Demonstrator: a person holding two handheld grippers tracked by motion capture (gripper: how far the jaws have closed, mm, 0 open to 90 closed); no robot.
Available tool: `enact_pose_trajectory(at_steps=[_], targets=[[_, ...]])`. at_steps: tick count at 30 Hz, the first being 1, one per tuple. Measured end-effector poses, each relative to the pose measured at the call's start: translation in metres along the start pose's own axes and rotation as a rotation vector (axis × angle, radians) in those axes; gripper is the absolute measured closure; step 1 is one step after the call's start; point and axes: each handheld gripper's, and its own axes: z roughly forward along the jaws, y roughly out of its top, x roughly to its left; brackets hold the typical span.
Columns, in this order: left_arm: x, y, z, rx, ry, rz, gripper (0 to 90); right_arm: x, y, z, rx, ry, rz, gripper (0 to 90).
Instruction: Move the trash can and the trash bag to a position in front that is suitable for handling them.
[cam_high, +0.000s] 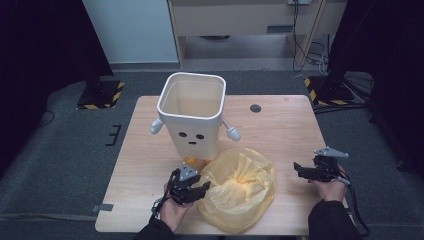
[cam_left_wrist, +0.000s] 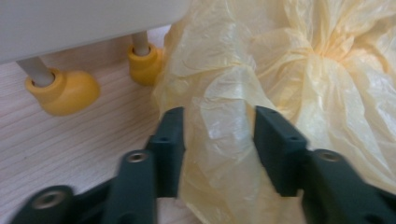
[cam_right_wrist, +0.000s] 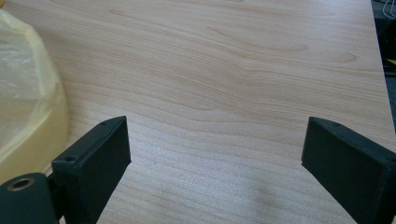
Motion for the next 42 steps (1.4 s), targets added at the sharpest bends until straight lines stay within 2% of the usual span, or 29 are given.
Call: enact_pose_trajectory(at_steps=[2, 5, 6, 10, 11, 12, 13, 15, 16, 17, 18, 19, 20, 21, 22, 23, 27, 28, 30, 33, 35, 37, 38, 39, 41, 42], targets=[[0.003, 0.0, -0.003, 0.009, 0.012, 0.012, 65.4, 0.0, 0.0, 0.0, -0.001, -0.001, -0.004, 8.4], [0.013, -0.002, -0.011, 0.025, 0.039, 0.029, 69.8, 0.001, 0.0, 0.001, 0.009, 0.001, -0.017, 8.4], [0.024, -0.003, -0.019, 0.028, 0.061, 0.034, 71.1, 0.002, 0.0, 0.001, 0.013, 0.002, -0.017, 8.3], [0.051, -0.011, -0.039, 0.025, 0.141, 0.036, 73.6, 0.002, 0.0, 0.002, 0.013, 0.002, -0.031, 8.3], [0.051, -0.011, -0.039, 0.025, 0.141, 0.036, 74.1, 0.003, 0.0, 0.002, 0.016, 0.001, -0.029, 8.3], [0.058, -0.015, -0.045, 0.032, 0.173, 0.039, 75.2, 0.003, 0.0, 0.002, 0.014, 0.005, -0.029, 8.3], [0.072, -0.022, -0.055, 0.035, 0.212, 0.026, 75.8, 0.004, 0.0, 0.002, 0.012, 0.01, -0.028, 8.4], [0.085, -0.029, -0.065, 0.038, 0.254, 0.011, 76.5, 0.005, 0.001, 0.002, 0.005, 0.016, -0.031, 8.4], [0.085, -0.029, -0.065, 0.038, 0.254, 0.011, 76.7, 0.006, 0.001, 0.002, 0.003, 0.021, -0.035, 8.3], [0.092, -0.032, -0.069, 0.038, 0.274, 0.005, 76.7, 0.008, 0.002, 0.002, 0.001, 0.025, -0.036, 8.4], [0.099, -0.034, -0.073, 0.033, 0.289, -0.009, 76.7, 0.008, 0.002, 0.002, 0.001, 0.025, -0.036, 8.4], [0.113, -0.037, -0.078, 0.016, 0.313, -0.032, 76.7, 0.009, 0.003, 0.003, -0.006, 0.032, -0.04, 8.4], [0.113, -0.037, -0.078, 0.016, 0.313, -0.032, 76.6, 0.01, 0.004, 0.002, -0.01, 0.035, -0.04, 8.4], [0.119, -0.038, -0.081, 0.014, 0.336, -0.036, 76.6, 0.01, 0.004, 0.002, -0.01, 0.035, -0.04, 8.4], [0.13, -0.04, -0.085, 0.002, 0.36, -0.057, 76.4, 0.01, 0.004, 0.002, -0.019, 0.04, -0.036, 8.4], [0.13, -0.04, -0.085, 0.002, 0.36, -0.057, 76.0, 0.01, 0.004, 0.002, -0.019, 0.04, -0.036, 8.4], [0.148, -0.044, -0.093, -0.003, 0.405, -0.084, 75.6, 0.01, 0.006, 0.0, -0.041, 0.048, -0.027, 8.6], [0.156, -0.047, -0.098, -0.005, 0.425, -0.101, 75.3, 0.011, 0.007, -0.001, -0.051, 0.055, -0.023, 8.9], [0.163, -0.05, -0.1, -0.009, 0.437, -0.126, 75.2, 0.012, 0.009, -0.002, -0.063, 0.057, -0.032, 9.1], [0.168, -0.052, -0.101, -0.01, 0.445, -0.139, 74.6, 0.015, 0.011, -0.003, -0.078, 0.063, -0.033, 9.4], [0.171, -0.052, -0.102, -0.016, 0.443, -0.153, 70.8, 0.019, 0.017, -0.005, -0.109, 0.084, -0.042, 12.6], [0.171, -0.05, -0.104, -0.05, 0.442, -0.156, 65.3, 0.022, 0.02, -0.006, -0.127, 0.09, -0.043, 13.6], [0.171, -0.05, -0.104, -0.05, 0.442, -0.156, 60.3, 0.024, 0.022, -0.007, -0.13, 0.096, -0.045, 13.6], [0.169, -0.048, -0.106, -0.091, 0.434, -0.154, 57.8, 0.026, 0.023, -0.007, -0.134, 0.1, -0.047, 13.9], [0.166, -0.044, -0.109, -0.124, 0.442, -0.149, 51.1, 0.029, 0.028, -0.009, -0.152, 0.109, -0.052, 14.5], [0.166, -0.044, -0.109, -0.124, 0.442, -0.149, 47.9, 0.031, 0.03, -0.01, -0.162, 0.11, -0.057, 14.6]])
